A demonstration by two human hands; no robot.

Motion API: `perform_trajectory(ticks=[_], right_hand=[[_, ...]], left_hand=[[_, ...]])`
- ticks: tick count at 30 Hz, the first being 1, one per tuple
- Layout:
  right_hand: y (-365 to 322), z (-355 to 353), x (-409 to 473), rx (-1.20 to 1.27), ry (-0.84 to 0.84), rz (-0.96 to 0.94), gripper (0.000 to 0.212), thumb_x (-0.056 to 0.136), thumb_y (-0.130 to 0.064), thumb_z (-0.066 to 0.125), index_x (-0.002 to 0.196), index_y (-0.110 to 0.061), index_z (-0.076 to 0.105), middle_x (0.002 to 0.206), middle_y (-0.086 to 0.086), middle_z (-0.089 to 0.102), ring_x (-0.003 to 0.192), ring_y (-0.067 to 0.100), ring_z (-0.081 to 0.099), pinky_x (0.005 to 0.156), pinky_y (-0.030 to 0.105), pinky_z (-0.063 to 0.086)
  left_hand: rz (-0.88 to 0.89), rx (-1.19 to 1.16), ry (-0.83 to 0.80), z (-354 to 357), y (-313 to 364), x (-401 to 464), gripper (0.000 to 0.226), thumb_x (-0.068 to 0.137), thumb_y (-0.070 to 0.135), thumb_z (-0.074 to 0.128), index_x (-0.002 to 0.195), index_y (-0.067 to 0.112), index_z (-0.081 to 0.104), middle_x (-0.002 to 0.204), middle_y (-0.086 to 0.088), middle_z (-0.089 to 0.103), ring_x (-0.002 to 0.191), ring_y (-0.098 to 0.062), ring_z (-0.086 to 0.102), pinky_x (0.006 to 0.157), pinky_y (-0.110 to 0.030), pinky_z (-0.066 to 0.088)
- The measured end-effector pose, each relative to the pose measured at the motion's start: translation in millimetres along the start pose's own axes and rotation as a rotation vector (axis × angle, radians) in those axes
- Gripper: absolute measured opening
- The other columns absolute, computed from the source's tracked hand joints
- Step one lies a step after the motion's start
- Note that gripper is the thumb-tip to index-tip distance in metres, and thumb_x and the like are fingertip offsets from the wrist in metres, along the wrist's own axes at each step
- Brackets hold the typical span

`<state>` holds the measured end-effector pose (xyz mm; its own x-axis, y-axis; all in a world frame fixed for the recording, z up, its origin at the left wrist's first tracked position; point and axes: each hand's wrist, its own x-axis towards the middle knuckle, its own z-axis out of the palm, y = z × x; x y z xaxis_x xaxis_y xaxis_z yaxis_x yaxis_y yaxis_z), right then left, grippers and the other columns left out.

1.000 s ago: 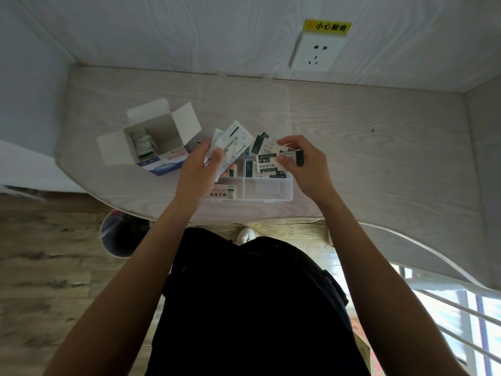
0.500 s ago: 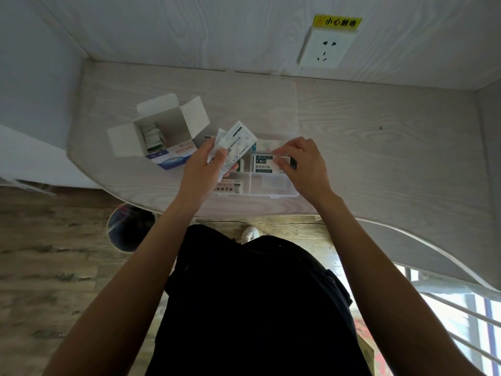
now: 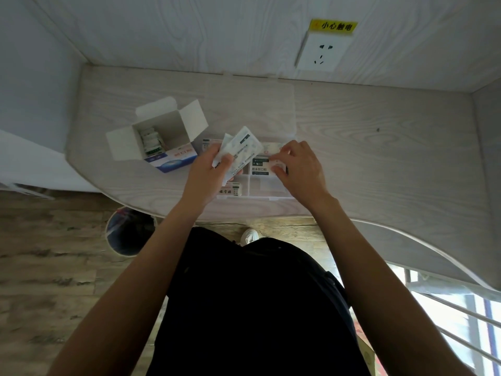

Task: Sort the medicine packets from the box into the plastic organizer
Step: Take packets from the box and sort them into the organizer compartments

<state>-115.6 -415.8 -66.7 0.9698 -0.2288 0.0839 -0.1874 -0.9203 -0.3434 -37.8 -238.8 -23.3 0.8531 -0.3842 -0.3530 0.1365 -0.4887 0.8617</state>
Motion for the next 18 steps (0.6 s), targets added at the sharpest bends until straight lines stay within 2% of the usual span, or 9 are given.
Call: perform_trajectory(ticks=[3, 5, 7, 9, 13, 16, 18], right_hand=[[-3.9, -6.8, -0.6, 0.203, 0.054, 0.103, 0.018, 0.084, -0.015, 0.066, 0.101, -0.012, 0.070, 0.097, 0.008, 0.061, 0.086, 0.017, 0.055, 0.072, 0.020, 0.042], [-11.0, -17.9, -0.2, 0.462, 0.096, 0.233, 0.018, 0.089, -0.019, 0.062, 0.105, -0.012, 0.068, 0.096, 0.004, 0.064, 0.073, 0.004, 0.057, 0.065, 0.010, 0.041], [-20.2, -30.2, 1.5, 0.767, 0.034, 0.382, 0.022, 0.091, -0.023, 0.060, 0.111, -0.015, 0.064, 0.095, 0.000, 0.065, 0.061, 0.003, 0.060, 0.057, 0.013, 0.046], [-25.7, -37.6, 2.8, 0.967, -0.058, 0.437, 0.026, 0.088, -0.018, 0.063, 0.114, -0.018, 0.059, 0.095, 0.002, 0.064, 0.056, 0.009, 0.062, 0.052, 0.021, 0.051], [-26.1, -37.9, 2.9, 1.009, -0.063, 0.442, 0.019, 0.085, -0.006, 0.066, 0.103, -0.011, 0.064, 0.083, 0.008, 0.066, 0.047, 0.010, 0.057, 0.046, 0.021, 0.047], [-25.4, -37.5, 2.8, 0.924, -0.049, 0.471, 0.013, 0.083, -0.014, 0.070, 0.095, -0.014, 0.066, 0.080, 0.007, 0.068, 0.044, 0.005, 0.054, 0.042, 0.016, 0.042], [-25.0, -37.8, 2.1, 0.899, -0.069, 0.476, 0.015, 0.082, -0.019, 0.071, 0.096, -0.016, 0.065, 0.078, 0.006, 0.070, 0.046, 0.006, 0.057, 0.043, 0.016, 0.042]], left_hand=[[-0.006, 0.014, -0.028, 4.3, 2.5, 0.2, 0.022, 0.096, 0.014, 0.046, 0.115, 0.008, 0.056, 0.115, -0.005, 0.060, 0.095, -0.018, 0.059, 0.069, -0.031, 0.053], [-0.005, 0.013, -0.049, 6.7, 3.2, -0.4, 0.020, 0.095, 0.015, 0.047, 0.112, 0.013, 0.058, 0.111, -0.004, 0.062, 0.097, -0.021, 0.060, 0.077, -0.040, 0.053], [0.015, -0.004, -0.074, 9.3, 3.3, -1.2, 0.015, 0.094, 0.016, 0.049, 0.106, 0.019, 0.059, 0.102, -0.003, 0.064, 0.095, -0.023, 0.061, 0.080, -0.044, 0.051], [0.042, -0.009, -0.119, 11.0, 3.2, -1.6, 0.013, 0.093, 0.017, 0.053, 0.104, 0.016, 0.060, 0.098, -0.007, 0.065, 0.092, -0.024, 0.062, 0.078, -0.042, 0.051], [0.038, -0.096, -0.226, 14.5, 5.5, -3.4, 0.015, 0.094, 0.019, 0.053, 0.107, 0.018, 0.060, 0.097, -0.003, 0.065, 0.086, -0.013, 0.062, 0.072, -0.026, 0.051], [-0.019, -0.172, -0.227, 15.1, 3.0, -3.1, 0.014, 0.097, 0.023, 0.048, 0.103, 0.026, 0.060, 0.094, 0.004, 0.065, 0.086, -0.013, 0.063, 0.073, -0.029, 0.052], [0.003, -0.185, -0.210, 14.4, 0.4, -1.4, 0.013, 0.095, 0.021, 0.051, 0.097, 0.029, 0.061, 0.090, 0.007, 0.065, 0.086, -0.016, 0.063, 0.073, -0.032, 0.052]])
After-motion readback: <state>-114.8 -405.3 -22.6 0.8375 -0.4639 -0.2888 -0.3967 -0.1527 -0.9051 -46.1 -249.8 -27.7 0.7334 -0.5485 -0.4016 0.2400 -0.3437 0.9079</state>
